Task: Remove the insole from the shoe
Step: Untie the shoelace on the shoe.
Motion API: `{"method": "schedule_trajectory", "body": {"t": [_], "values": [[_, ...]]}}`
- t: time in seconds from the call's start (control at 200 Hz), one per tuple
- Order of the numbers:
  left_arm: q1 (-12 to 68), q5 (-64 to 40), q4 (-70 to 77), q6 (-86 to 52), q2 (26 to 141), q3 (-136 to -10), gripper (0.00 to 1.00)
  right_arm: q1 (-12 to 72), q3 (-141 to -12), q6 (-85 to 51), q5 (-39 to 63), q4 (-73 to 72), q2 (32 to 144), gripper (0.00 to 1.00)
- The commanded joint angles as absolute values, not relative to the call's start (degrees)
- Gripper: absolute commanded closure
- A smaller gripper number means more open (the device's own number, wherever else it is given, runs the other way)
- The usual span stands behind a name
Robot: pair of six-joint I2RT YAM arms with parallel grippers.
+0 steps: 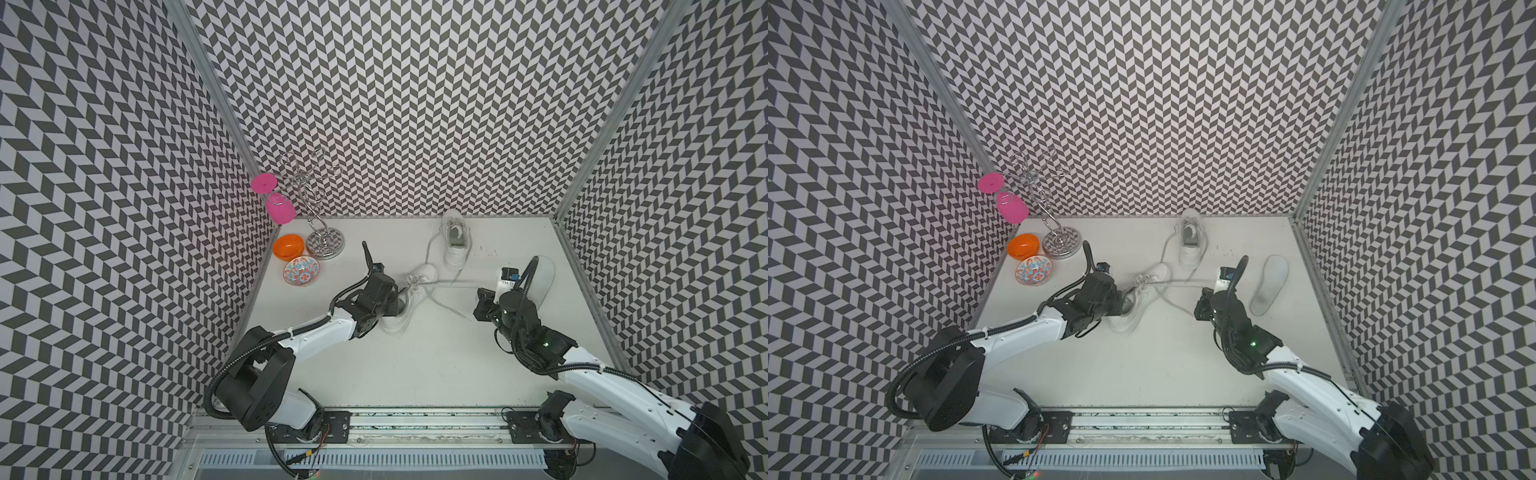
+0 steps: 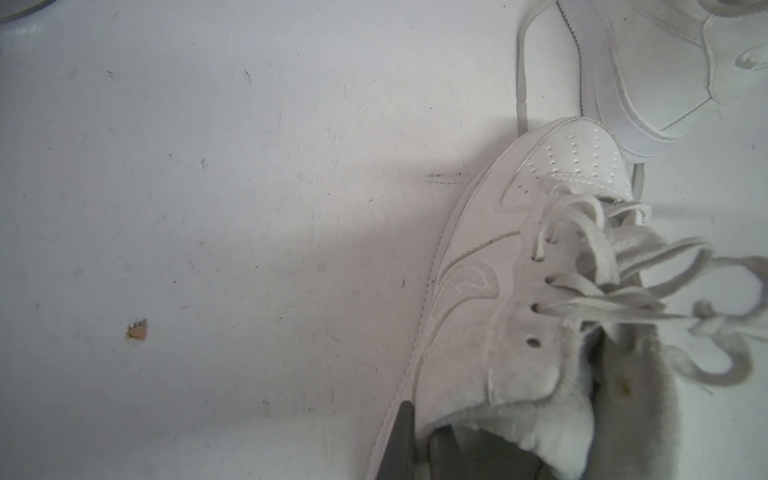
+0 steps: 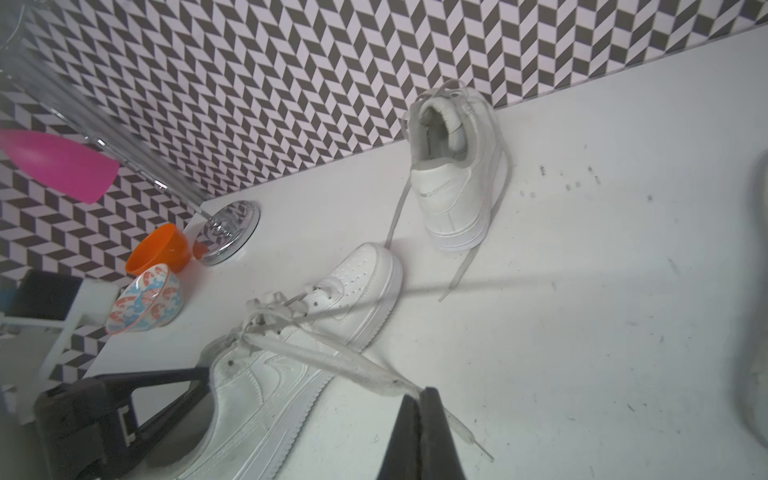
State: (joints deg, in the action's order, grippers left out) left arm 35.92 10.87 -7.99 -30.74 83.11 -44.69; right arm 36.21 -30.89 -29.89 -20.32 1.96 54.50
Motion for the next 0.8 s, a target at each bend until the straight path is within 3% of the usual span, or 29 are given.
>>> {"method": "schedule_trajectory", "body": {"t": [0.0, 0.255, 0.436, 0.466, 0.541, 0.586, 0.676, 0.796], "values": [[34.36, 15.38, -10.0, -32.17, 82.35, -43.51, 1.0, 34.12, -30.82, -31.39, -22.68, 2.86, 52.76, 1.0], [34.37, 15.29, -9.99, -32.09, 82.53, -43.52, 1.0, 32.07, -31.08, -32.55, -22.8, 4.01, 52.34, 1.0], [34.6, 12.82, -8.43, -31.31, 81.87, -43.5, 1.0, 31.82, -31.23, -29.41, -13.41, -0.51, 56.14, 1.0], [34.91, 12.75, -8.41, -31.32, 81.75, -43.73, 1.0, 31.82, -31.97, -29.22, -12.6, -0.25, 57.49, 0.91], [36.34, 13.17, -8.48, -31.03, 81.48, -44.35, 1.0, 31.86, -34.04, -29.11, -11.69, 2.07, 60.48, 0.54], [37.41, 14.14, -8.87, -30.96, 81.26, -44.8, 1.0, 31.82, -35.57, -28.79, -11.25, 4.17, 61.69, 0.39], [39.46, 15.6, -8.96, -30.28, 80.83, -45.48, 1.0, 31.82, -36.83, -26.71, -8.96, 4.86, 62.45, 0.25], [41.81, 17.53, -8.61, -28.74, 80.2, -46.16, 1.0, 32.32, -37.74, -23.73, -4.91, 3.71, 61.88, 0.17]]}}
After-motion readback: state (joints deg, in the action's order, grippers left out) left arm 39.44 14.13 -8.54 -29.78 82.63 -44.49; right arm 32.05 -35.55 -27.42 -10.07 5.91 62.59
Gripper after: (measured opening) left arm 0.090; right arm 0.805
